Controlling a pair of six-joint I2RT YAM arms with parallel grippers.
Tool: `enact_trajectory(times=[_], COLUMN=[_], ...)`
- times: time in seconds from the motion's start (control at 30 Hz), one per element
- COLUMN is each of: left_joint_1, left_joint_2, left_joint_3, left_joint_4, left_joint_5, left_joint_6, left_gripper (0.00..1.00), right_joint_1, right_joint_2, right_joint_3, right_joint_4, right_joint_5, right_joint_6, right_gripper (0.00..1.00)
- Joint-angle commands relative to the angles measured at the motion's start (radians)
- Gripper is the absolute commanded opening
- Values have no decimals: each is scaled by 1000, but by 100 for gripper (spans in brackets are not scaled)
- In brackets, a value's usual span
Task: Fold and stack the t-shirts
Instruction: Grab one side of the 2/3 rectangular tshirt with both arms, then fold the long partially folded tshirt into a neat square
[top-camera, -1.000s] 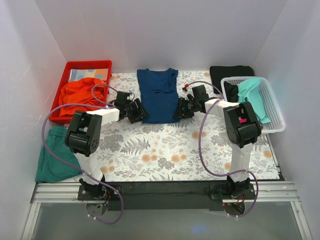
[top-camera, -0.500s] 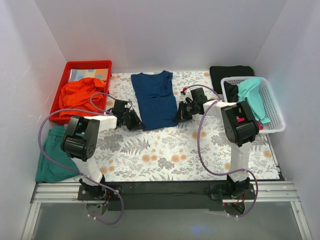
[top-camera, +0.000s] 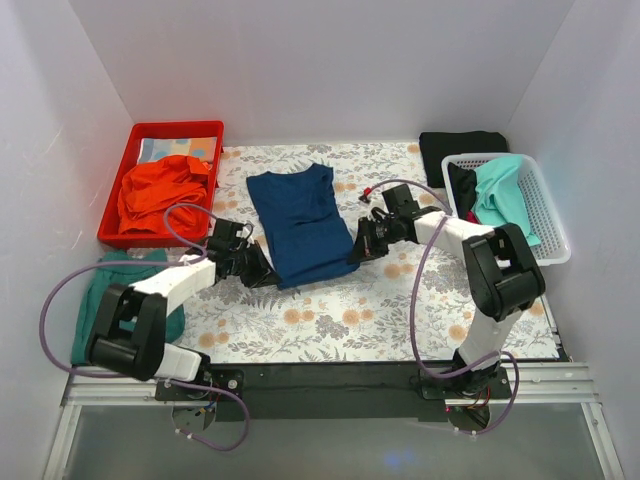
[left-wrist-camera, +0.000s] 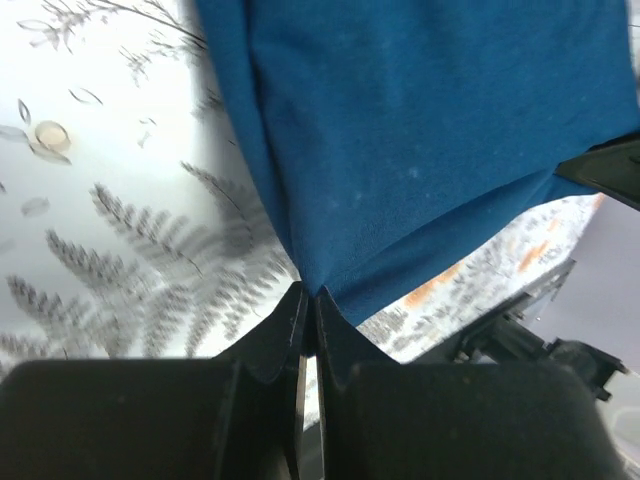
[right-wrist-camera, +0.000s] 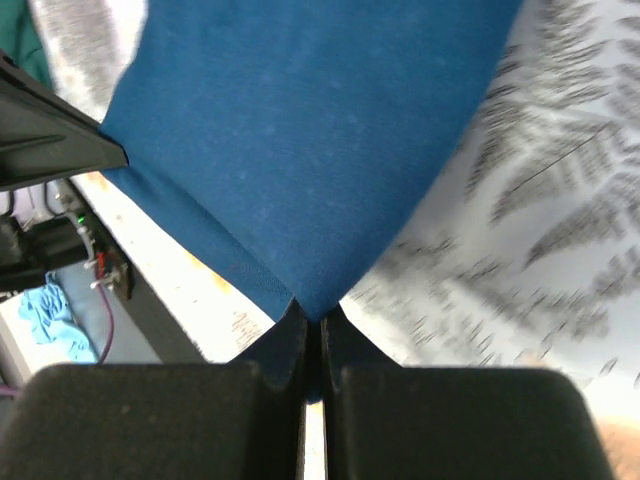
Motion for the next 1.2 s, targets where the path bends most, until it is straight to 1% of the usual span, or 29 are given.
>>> enact_trajectory(times=[0.0,0.03,0.3,0.47,0.6,0.73,0.87,0.97,1.13,1.17], left_joint_1=[1,1,0,1,0,0,0,0,1,0], left_joint_2=[-153,-197,-363,-475,-521,-503,-474,-423,-342,-302], left_joint_3=[-11,-11,-3,-40,-80,-42,23,60,184,204], left_joint_4=[-167,-184,-365,-443,-484,-541,-544,-525,-468,-454], left_joint_5=[-6,-9,-53,-67,-62,-85,-96,-111,-216,-229], left_joint_6=[-2,-8,-57,-102,-128,-142,-171,-178,-182,-185], left_gripper=[0,0,0,0,0,0,0,0,0,0], right_joint_1=[7,12,81,101,111,114,116,119,119,118], right_joint_2=[-149,-166,-326,-329,-324,-324,-301,-275,-225,-197], right_joint_3=[-19,-24,-87,-151,-179,-155,-99,-29,120,143], right_joint_4=[-92,-120,-224,-252,-259,-287,-302,-319,-332,-336], right_joint_5=[6,6,9,-12,-15,-20,-15,-18,17,21], right_joint_6=[-21,-21,-3,25,35,37,37,35,25,20], right_gripper=[1,1,1,1,1,1,1,1,1,1])
